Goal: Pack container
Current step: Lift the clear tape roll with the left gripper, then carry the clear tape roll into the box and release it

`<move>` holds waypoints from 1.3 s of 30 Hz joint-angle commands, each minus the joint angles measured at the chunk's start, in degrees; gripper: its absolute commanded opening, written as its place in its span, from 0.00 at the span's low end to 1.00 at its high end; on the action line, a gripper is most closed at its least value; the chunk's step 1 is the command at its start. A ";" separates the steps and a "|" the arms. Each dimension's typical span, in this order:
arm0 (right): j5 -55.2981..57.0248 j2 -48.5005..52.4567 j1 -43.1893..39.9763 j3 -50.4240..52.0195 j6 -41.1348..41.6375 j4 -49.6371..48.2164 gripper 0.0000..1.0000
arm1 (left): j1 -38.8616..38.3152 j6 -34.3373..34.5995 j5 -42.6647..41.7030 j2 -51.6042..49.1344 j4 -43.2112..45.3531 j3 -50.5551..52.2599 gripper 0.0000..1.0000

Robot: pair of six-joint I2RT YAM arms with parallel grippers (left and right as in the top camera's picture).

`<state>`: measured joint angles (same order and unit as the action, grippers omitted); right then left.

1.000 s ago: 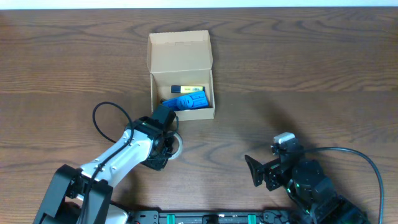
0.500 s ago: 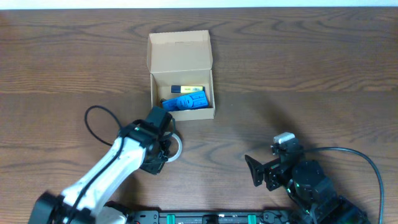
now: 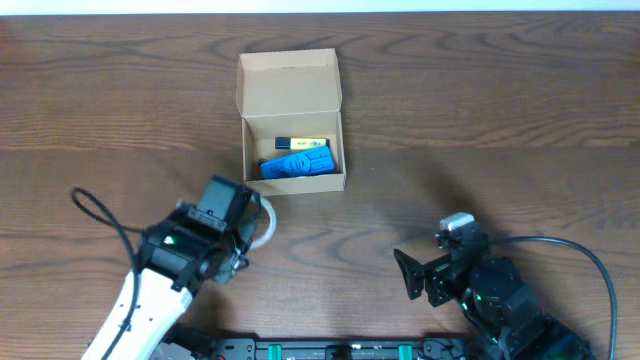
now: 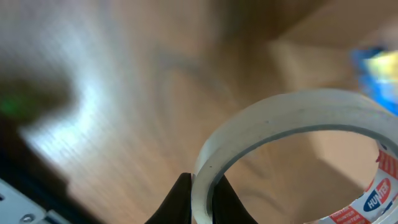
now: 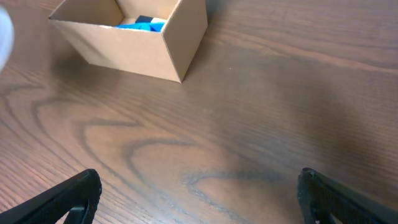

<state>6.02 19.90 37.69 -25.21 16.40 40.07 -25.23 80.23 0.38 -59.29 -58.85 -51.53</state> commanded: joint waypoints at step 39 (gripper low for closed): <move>0.17 -0.28 -0.26 0.17 0.92 0.11 0.99 | 8.17 -53.29 -7.89 -50.16 4.48 -37.46 0.07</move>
<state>6.02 19.86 37.69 -25.21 16.40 40.05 -16.93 28.75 -7.35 -108.27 -54.00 -87.53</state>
